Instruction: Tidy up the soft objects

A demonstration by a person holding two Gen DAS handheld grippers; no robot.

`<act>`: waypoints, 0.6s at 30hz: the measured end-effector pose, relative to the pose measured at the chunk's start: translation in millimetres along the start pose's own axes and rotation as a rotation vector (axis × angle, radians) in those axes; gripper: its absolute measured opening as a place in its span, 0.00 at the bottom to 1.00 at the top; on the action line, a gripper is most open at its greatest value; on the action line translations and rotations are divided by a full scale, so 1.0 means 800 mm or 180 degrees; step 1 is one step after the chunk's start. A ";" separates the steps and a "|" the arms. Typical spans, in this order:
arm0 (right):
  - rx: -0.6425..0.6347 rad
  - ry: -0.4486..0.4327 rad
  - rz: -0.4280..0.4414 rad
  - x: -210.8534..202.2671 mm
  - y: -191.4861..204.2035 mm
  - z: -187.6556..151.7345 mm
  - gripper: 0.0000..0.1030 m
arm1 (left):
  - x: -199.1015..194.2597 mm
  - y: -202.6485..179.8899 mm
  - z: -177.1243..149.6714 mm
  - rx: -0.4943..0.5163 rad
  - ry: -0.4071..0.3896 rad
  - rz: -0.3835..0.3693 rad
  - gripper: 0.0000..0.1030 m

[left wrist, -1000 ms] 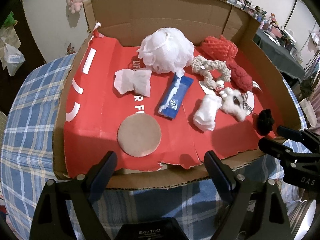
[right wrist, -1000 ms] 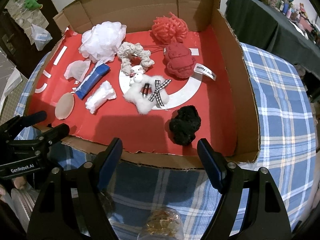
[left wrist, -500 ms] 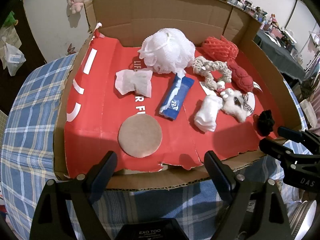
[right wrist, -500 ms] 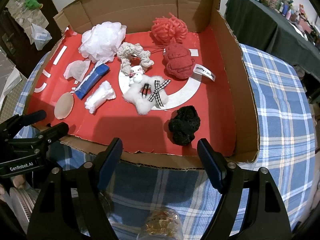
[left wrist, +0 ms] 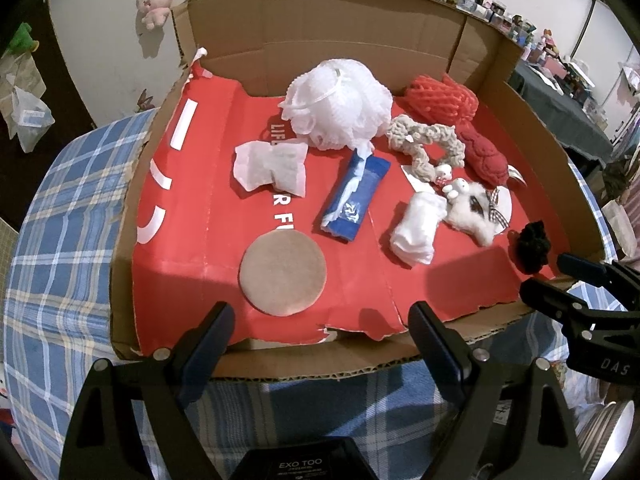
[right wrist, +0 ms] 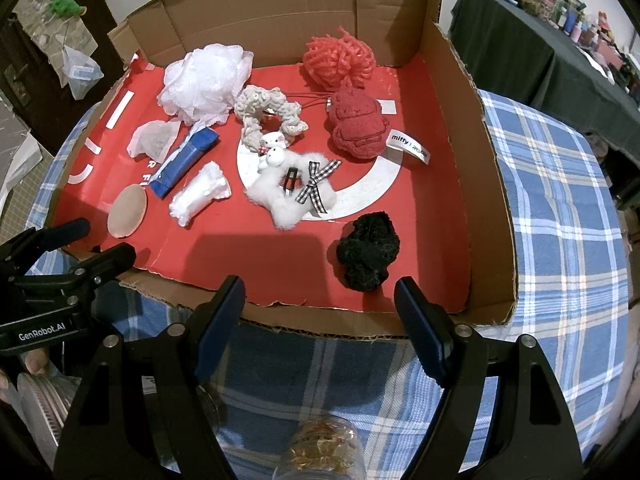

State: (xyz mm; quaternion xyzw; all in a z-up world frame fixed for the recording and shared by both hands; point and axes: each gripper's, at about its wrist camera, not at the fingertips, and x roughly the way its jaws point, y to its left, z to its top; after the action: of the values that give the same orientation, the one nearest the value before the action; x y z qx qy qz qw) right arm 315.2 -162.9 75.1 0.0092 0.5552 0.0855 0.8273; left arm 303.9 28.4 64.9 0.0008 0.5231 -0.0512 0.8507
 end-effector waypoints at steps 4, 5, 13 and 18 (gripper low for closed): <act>0.0001 0.0000 -0.0004 0.000 0.000 0.000 0.74 | 0.000 0.000 0.000 0.0005 -0.0002 0.0000 0.88; 0.0000 -0.0002 -0.0003 0.000 0.000 0.000 0.74 | 0.001 0.000 0.001 0.0006 -0.0001 0.0000 0.88; -0.0002 -0.0008 -0.0008 0.000 0.000 0.000 0.74 | 0.000 0.001 0.001 0.0006 -0.0003 -0.0002 0.88; 0.0002 -0.0011 -0.0006 0.000 0.000 0.000 0.74 | 0.000 0.001 0.001 0.0007 -0.0004 -0.0004 0.88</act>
State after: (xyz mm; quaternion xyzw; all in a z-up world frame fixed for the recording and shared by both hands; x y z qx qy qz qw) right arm 315.3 -162.6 75.5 0.0091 0.5538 0.0846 0.8283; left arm 304.5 29.1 65.0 0.0013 0.5225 -0.0522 0.8510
